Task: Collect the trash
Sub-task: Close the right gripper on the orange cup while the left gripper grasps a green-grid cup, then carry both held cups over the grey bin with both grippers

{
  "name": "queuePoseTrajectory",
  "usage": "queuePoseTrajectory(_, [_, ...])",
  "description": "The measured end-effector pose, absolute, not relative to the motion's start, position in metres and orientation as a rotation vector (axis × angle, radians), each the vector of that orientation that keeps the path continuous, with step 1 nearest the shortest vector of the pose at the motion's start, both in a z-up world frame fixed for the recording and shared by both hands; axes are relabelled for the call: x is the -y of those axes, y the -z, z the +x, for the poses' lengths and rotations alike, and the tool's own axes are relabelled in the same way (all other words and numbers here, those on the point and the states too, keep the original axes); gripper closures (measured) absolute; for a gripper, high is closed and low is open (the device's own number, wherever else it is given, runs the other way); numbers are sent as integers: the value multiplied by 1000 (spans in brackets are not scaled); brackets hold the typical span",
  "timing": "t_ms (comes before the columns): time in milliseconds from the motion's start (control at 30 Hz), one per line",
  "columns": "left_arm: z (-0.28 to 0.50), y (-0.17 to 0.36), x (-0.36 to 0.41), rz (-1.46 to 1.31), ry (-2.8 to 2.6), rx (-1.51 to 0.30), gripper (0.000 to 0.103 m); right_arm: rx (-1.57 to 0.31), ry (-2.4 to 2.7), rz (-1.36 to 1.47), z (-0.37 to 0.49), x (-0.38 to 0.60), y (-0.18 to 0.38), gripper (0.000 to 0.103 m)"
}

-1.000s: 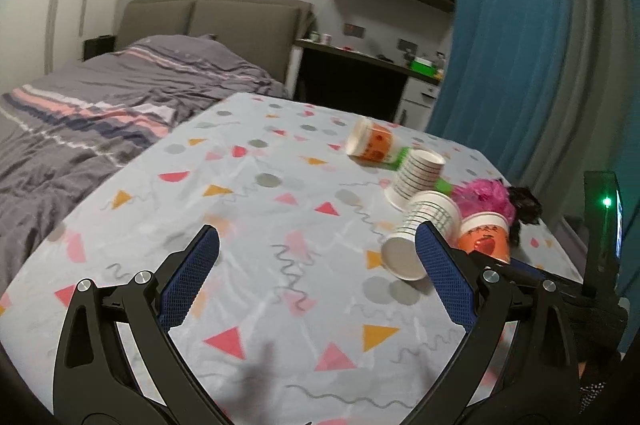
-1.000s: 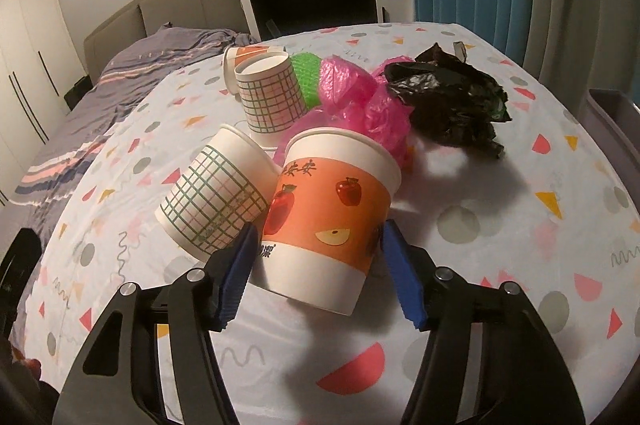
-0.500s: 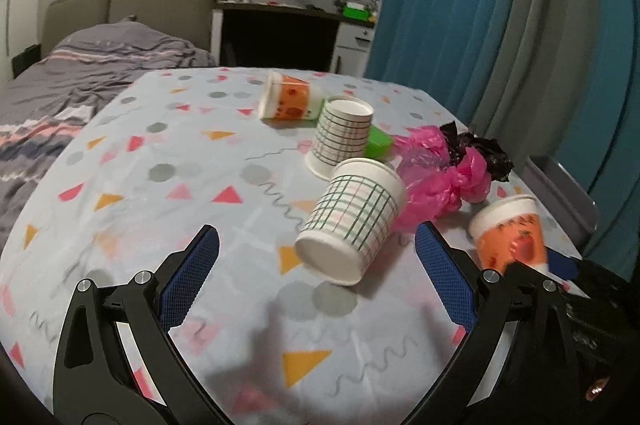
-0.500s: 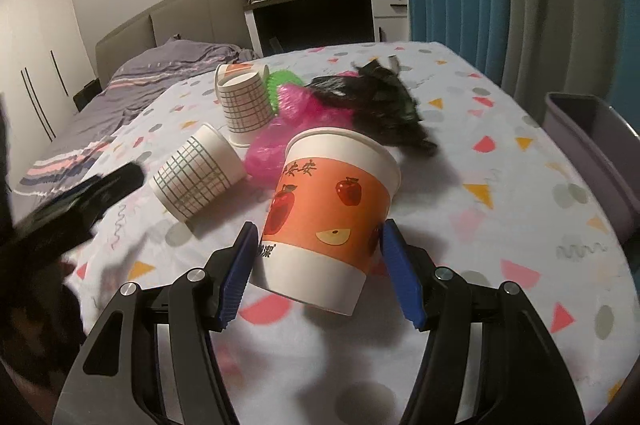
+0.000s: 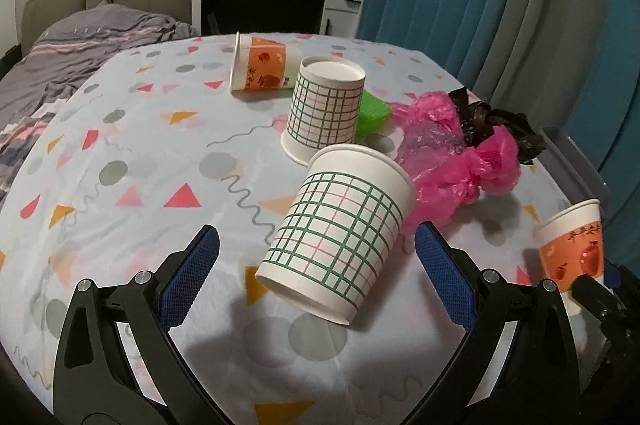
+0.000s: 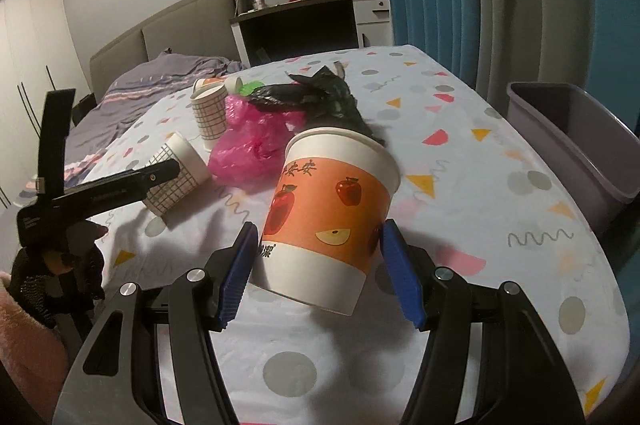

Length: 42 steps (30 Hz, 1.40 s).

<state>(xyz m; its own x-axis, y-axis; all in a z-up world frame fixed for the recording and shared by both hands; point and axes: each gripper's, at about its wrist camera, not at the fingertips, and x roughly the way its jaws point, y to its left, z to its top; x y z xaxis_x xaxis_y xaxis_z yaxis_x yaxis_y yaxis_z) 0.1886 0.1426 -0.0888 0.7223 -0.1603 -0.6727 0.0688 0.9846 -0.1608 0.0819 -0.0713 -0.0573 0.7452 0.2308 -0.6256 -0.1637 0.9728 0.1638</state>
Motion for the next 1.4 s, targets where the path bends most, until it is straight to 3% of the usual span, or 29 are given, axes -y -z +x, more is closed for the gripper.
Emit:
queuePoseTrajectory(167, [188,89,-140,-122,150,-758,35,-693,-215,105,80,77,57,41])
queuePoseTrajectory(367, [181,88,-136,-111,139,-751,44,-684,-212,113,77,82,55,41])
queuePoseTrajectory(867, [110,63,-128,-232,108,-626,45,-649,-199,143,63,109,47,41])
queuePoseTrajectory(1400, [89,17,-42,-194,249,-537,45,-588,-168,199,46,160,33,41])
